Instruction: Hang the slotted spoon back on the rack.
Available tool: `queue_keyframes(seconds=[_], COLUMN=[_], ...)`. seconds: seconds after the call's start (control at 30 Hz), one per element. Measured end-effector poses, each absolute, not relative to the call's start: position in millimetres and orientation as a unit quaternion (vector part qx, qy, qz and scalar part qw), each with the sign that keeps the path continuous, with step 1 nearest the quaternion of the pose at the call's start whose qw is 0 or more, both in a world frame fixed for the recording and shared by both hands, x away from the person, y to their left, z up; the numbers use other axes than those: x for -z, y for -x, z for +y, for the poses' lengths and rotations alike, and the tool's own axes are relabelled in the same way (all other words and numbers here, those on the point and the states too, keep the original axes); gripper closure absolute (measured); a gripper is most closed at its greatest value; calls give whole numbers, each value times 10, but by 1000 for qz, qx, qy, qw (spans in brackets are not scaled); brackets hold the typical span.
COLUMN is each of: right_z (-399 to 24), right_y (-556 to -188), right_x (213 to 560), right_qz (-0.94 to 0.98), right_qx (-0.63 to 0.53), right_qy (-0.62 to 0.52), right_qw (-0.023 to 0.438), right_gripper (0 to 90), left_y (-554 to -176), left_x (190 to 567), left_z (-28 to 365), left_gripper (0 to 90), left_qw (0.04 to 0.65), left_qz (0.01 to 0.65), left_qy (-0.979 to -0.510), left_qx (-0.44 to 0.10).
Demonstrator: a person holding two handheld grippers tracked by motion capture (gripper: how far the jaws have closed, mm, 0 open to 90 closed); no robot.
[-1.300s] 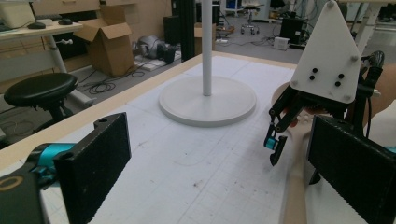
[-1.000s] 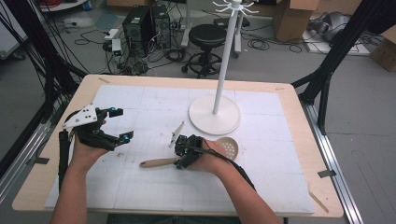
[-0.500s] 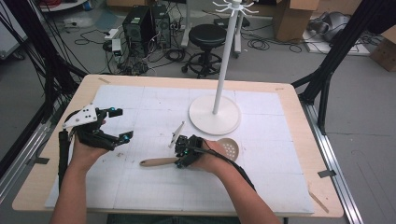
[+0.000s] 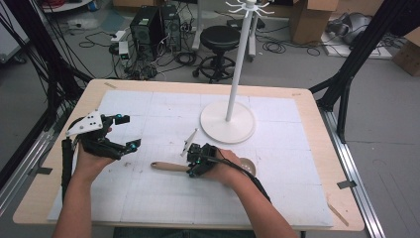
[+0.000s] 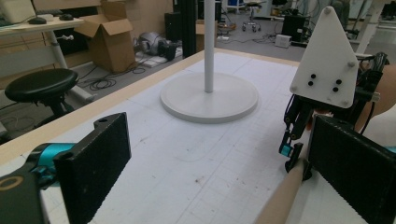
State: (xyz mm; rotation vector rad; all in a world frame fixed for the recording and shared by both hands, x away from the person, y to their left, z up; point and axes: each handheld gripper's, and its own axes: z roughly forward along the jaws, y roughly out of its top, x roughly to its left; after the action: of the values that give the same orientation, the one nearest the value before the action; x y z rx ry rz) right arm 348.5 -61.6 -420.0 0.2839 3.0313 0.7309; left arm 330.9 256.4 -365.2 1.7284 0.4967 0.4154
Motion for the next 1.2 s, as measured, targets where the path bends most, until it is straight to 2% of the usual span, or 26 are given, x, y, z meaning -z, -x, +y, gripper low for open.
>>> queue_keyframes(seconds=[0.17,0.57,1.2], right_z=[-757,-1363,-1844], right_y=[-3525,-3503,-3489], right_x=[4123,3554,3052], right_qz=[960,905,861], right_qx=[-261,-397,-474], right_qy=[-105,-147,-166], right_qw=[7,50,84], right_gripper=[753,756,757], left_y=[-3320,-3323,-3311], left_x=[3667,3676,3664], left_z=[2592,2592,2606], left_gripper=[70,70,70], left_qw=[611,609,616], left_qz=[218,219,218], left_qy=[-741,-742,-737], left_qx=[-174,-174,-171])
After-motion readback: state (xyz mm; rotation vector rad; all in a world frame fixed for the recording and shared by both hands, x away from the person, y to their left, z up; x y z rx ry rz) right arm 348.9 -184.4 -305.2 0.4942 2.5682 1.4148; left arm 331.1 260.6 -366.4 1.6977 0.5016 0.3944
